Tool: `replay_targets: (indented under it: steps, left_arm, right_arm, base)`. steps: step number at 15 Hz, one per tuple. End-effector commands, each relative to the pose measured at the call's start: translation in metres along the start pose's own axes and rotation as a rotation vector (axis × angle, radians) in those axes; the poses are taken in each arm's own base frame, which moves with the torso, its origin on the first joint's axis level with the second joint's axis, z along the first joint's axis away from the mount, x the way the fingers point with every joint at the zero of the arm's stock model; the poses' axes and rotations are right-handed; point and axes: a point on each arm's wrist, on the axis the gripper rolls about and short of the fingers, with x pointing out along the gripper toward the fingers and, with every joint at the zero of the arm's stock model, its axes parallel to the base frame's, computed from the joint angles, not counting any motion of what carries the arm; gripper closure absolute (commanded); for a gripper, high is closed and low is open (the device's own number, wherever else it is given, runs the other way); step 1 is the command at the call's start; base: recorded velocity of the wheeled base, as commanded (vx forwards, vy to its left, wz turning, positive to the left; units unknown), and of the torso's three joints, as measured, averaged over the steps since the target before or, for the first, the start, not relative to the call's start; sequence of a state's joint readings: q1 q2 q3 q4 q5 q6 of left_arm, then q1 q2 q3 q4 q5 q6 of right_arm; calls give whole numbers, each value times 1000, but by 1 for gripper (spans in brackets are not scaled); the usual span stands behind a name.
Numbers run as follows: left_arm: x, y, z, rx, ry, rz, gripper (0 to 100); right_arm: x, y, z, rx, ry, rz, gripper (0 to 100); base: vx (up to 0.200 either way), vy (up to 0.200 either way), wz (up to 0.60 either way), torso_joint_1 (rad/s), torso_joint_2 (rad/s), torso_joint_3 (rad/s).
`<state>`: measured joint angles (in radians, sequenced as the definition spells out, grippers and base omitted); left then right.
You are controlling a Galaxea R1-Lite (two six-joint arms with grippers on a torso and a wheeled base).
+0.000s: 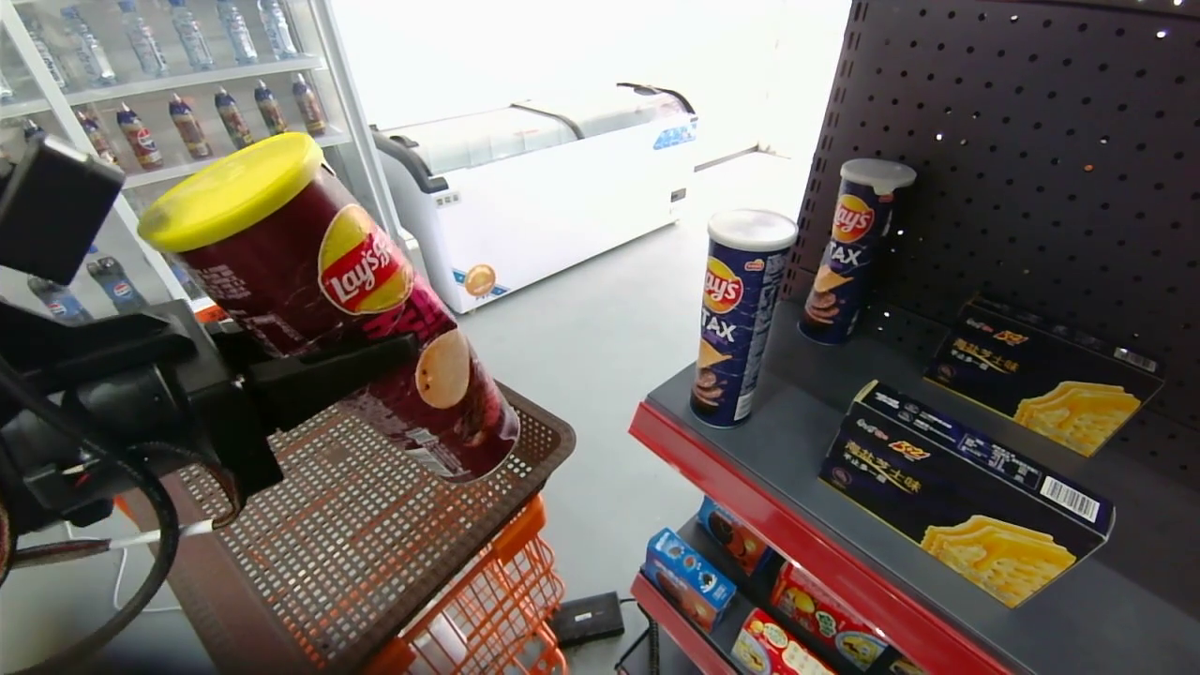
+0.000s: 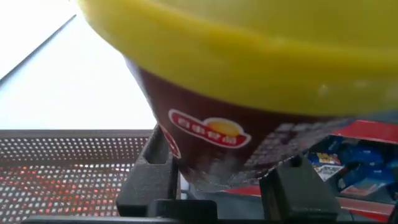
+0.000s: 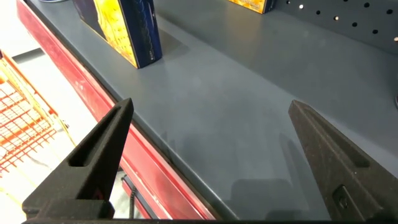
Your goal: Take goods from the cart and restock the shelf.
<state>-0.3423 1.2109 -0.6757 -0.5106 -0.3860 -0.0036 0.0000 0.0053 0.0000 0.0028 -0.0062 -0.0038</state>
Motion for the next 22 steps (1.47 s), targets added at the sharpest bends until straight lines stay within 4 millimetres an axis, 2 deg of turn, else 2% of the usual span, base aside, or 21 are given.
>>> replay_targets:
  steps: [1, 3, 8, 11, 16, 22]
  left_arm:
    - [-20, -10, -9, 0, 6, -6, 100]
    - [-26, -13, -13, -14, 49, -11, 100]
    - [-24, -22, 4, -6, 54, -80, 100]
    - [-29, -40, 1, 7, 148, -205, 100]
    - [-31, -48, -4, 48, 204, -262, 100]
    - [-35, -57, 0, 62, 183, -321, 100]
  right_arm:
    - [0, 0, 0, -1, 1, 0, 0]
    - [0, 0, 0, -1, 1, 0, 0]
    - [0, 0, 0, -2, 1, 3, 0]
    - [0, 0, 0, -2, 1, 3, 0]
    - [0, 0, 0, -2, 1, 3, 0]
    - [0, 0, 0, -2, 1, 3, 0]
  base:
    - [0, 0, 0, 0, 0, 0]
    - [0, 0, 0, 0, 0, 0]
    - [0, 0, 0, 0, 0, 0]
    - [0, 0, 0, 0, 0, 0]
    - [0, 0, 0, 0, 0, 0]
    - [0, 0, -600, 2, 3, 2]
